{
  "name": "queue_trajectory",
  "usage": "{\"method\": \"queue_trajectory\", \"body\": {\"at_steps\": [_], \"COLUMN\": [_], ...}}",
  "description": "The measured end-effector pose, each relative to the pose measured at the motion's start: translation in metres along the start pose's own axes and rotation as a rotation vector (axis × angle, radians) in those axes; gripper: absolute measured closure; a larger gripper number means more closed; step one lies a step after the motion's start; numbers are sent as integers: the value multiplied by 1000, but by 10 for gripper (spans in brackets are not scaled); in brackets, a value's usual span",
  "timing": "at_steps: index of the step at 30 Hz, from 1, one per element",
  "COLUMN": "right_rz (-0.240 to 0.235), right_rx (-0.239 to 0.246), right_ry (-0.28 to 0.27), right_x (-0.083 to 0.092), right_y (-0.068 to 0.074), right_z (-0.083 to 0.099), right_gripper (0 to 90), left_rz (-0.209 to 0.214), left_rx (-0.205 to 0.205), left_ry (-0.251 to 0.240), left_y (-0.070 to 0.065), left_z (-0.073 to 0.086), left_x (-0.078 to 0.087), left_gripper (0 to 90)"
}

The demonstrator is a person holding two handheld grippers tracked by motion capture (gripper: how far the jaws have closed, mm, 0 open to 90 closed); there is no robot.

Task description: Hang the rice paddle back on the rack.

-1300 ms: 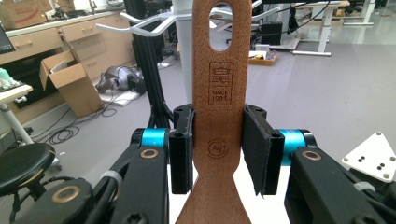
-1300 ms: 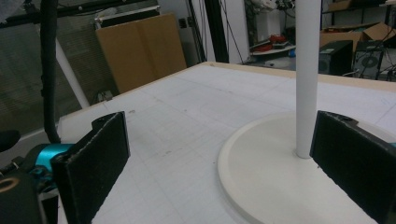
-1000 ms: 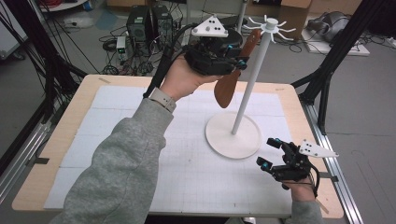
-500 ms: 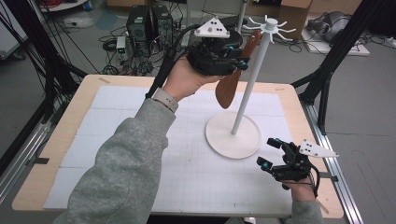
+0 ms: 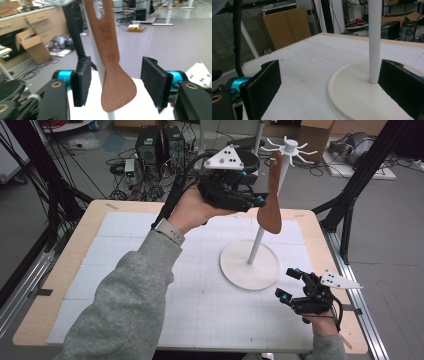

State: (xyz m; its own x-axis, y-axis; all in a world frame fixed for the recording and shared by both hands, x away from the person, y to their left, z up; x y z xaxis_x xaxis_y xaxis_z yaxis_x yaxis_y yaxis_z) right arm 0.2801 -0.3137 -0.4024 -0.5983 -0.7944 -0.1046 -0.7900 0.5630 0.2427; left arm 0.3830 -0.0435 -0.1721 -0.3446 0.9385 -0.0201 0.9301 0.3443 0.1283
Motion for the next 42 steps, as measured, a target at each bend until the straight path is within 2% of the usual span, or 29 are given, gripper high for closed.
{"method": "queue_trajectory", "body": {"at_steps": [3, 8, 11, 14, 18, 20, 25, 32, 36, 39, 42], "right_rz": [3, 5, 5, 5, -1, 0, 0, 6, 9, 8, 8], "right_rx": [1, 3, 1, -2, 1, 5, 7, 12, 17, 18, 22], "right_ry": [5, 13, 23, 29, 40, 41, 39, 42, 52, 62, 67], "right_x": [-1, -2, -3, -5, -7, -7, -5, -2, -3, -4, -6], "right_y": [0, 0, -1, -2, -2, -2, -1, 2, 3, 3, 4], "right_z": [1, 1, 3, 3, 4, 4, 4, 4, 5, 6, 7], "right_gripper": [36, 36, 36, 36, 36, 36, 36, 36, 36, 36, 36], "left_rz": [0, 20, 50, 57, 48, 43, 18, -7, 36, 38, 37], "left_rx": [12, 32, 54, 39, 36, 33, 50, 58, 68, 46, 51], "left_ry": [28, 14, 10, 6, -7, -1, -27, -49, -63, -60, -58], "left_y": [3, 5, 4, 2, 1, 2, 0, -2, -9, -15, -15], "left_z": [8, 19, 24, 30, 37, 40, 47, 61, 70, 77, 83], "left_x": [9, 27, 38, 48, 60, 65, 78, 102, 118, 127, 137], "left_gripper": [324, 206, 205, 189, 160, 112, 57, 56, 56, 57, 57]}}
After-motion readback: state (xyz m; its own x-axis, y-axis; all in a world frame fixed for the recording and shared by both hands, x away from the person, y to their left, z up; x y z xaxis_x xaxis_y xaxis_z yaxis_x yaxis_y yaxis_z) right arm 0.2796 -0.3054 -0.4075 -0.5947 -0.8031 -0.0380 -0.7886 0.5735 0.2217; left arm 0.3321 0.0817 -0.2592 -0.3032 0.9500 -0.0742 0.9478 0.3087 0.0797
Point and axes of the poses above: each handheld gripper's, and its own axes: x roughly backward along the jaws, z roughly out of its underside, y roughly to its left, the point moved 3 cm from there along -x, roughly forward along the jaws, and after that the axes turned 14 degrees about -y, right-handed, at the moved point
